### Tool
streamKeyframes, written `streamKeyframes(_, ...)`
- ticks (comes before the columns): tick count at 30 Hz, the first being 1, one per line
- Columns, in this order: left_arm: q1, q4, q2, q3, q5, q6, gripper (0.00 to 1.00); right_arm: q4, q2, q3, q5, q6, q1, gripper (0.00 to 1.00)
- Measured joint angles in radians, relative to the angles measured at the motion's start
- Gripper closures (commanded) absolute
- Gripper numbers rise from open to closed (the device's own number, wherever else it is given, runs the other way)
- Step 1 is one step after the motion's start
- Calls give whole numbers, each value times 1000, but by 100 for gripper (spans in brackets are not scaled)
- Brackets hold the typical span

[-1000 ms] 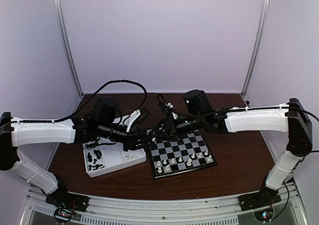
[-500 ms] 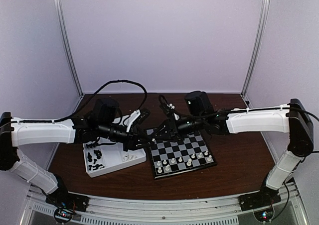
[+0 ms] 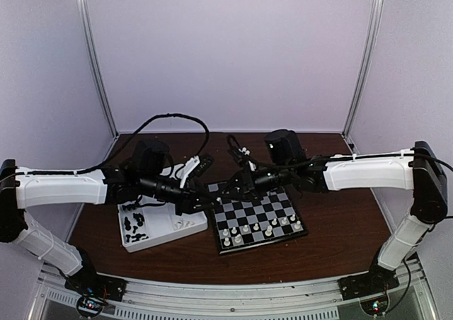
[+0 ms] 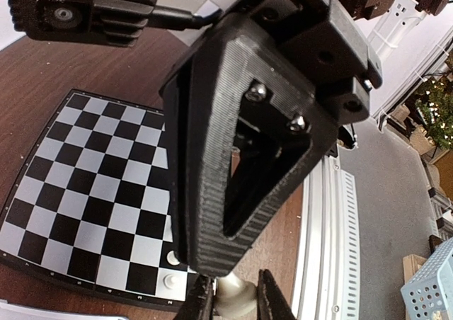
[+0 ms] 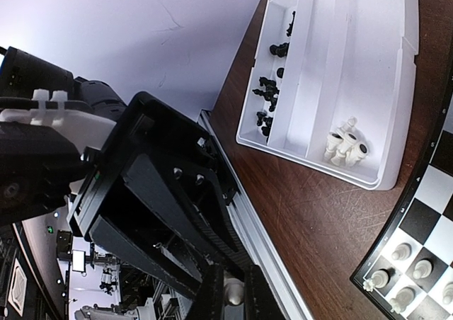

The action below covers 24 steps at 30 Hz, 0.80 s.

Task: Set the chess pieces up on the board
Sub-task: Place the chess piece on the chessboard.

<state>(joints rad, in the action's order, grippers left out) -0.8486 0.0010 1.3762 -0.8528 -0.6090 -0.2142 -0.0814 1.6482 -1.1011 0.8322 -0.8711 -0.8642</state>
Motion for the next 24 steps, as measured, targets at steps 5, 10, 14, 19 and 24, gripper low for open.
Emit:
streamKeyframes(5, -3, 0, -3, 3, 27, 0, 48, 17, -21, 7, -6, 14, 7, 98)
streamKeyframes(10, -3, -6, -32, 29, 95, -13, 34, 186, -68, -10, -106, 141, 30, 96)
streamKeyframes(14, -3, -20, -88, 62, 178, -36, 32, 363, -124, -44, -266, 275, 34, 96)
streamKeyframes(19, -3, -58, -142, 122, 296, -97, 28, 494, -203, -33, -432, 390, 34, 96)
streamKeyframes(24, -1, -161, -166, 148, 464, -182, 25, 533, -259, 36, -527, 433, 20, 96)
